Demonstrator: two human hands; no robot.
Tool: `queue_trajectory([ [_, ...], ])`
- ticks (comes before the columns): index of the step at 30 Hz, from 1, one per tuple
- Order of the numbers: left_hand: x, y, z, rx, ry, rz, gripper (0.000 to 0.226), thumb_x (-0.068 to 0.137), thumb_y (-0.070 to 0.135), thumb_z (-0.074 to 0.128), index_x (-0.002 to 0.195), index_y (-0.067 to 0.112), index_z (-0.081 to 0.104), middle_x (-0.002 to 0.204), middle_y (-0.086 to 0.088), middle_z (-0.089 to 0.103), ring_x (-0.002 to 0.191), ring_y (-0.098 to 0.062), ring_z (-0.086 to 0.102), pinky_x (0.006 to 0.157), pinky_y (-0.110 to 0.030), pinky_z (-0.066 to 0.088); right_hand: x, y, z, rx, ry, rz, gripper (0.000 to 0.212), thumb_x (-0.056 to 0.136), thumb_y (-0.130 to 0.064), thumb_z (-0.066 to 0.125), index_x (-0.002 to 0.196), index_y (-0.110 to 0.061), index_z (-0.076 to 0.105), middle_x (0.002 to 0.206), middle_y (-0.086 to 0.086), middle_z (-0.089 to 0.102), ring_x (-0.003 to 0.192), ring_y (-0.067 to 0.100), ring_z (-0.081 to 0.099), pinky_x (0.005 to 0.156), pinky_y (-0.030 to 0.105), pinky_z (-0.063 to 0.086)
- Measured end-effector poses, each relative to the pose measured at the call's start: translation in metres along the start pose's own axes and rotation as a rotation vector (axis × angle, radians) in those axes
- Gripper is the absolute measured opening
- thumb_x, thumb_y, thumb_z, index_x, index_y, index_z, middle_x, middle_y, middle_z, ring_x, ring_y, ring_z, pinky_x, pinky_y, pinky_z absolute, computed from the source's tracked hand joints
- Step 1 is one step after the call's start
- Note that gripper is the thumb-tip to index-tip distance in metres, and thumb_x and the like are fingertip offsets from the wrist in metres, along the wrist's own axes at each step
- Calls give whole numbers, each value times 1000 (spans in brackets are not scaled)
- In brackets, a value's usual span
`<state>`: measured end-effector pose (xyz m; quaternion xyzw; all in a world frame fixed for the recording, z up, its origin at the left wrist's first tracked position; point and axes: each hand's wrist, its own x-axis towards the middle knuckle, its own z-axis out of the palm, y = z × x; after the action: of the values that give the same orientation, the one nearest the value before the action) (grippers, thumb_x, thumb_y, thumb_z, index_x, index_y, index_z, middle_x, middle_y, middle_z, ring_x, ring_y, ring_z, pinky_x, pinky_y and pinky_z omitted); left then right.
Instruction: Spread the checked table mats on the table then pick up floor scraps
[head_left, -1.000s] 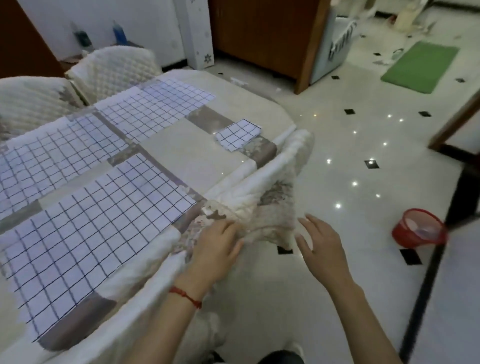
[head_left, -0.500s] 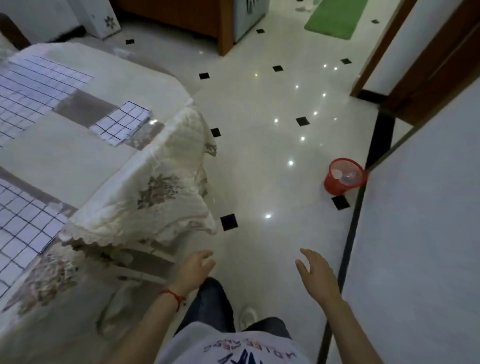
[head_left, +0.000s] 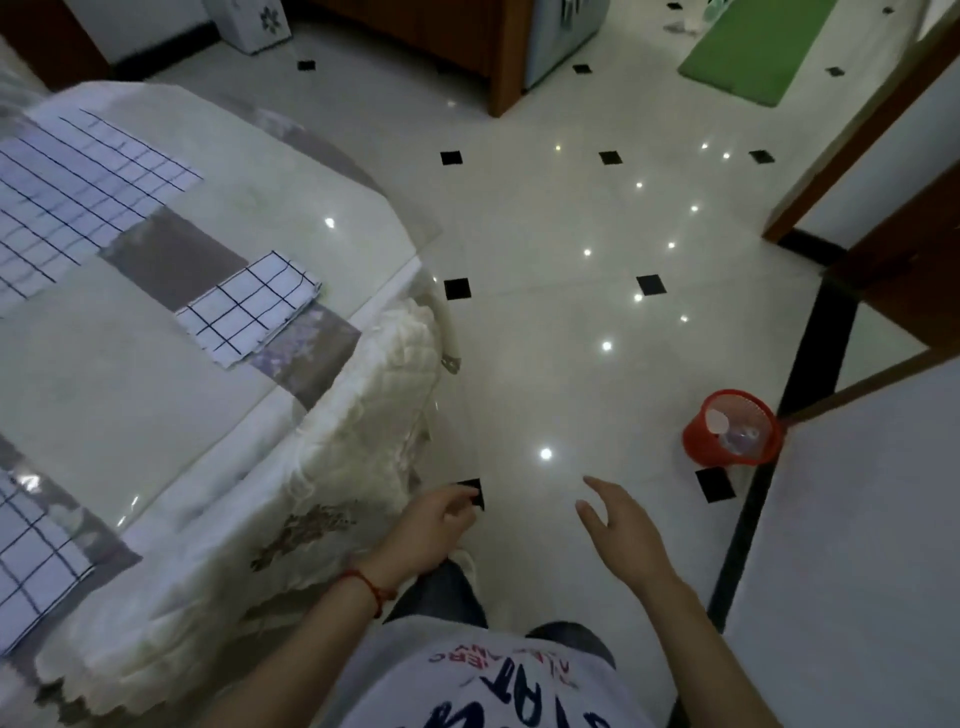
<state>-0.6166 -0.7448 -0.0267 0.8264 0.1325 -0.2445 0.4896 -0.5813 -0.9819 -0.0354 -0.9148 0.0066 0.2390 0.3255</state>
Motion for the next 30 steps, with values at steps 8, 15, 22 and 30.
queue_trajectory([
  [8,42,110,-74,-78,236,282,33,91,29,52,122,20,57,111,10,58,102,-3,55,91,-17,42,95,-132,-66,43,97,-296,40,95,-30,45,134,-20,44,137,-3,48,126,12,44,105,28,35],
  [15,64,109,-153,-141,687,156,27,90,24,55,116,18,62,109,9,61,102,-6,58,86,-20,46,186,-236,-69,77,-35,-591,34,94,-23,49,128,-18,51,128,-4,54,111,3,45,93,19,33],
  [22,67,66,-208,-250,1044,-273,30,89,19,56,119,12,60,119,-6,63,107,-18,58,95,-29,44,261,-309,-32,78,-354,-678,32,94,-24,49,124,-18,54,128,-3,54,111,10,50,89,21,36],
  [30,69,9,-231,-273,1052,-579,36,90,20,54,124,7,54,127,-16,57,115,-28,54,96,-30,39,294,-351,26,-27,-540,-590,32,93,-21,49,123,-11,56,126,6,59,96,9,49,83,17,34],
])
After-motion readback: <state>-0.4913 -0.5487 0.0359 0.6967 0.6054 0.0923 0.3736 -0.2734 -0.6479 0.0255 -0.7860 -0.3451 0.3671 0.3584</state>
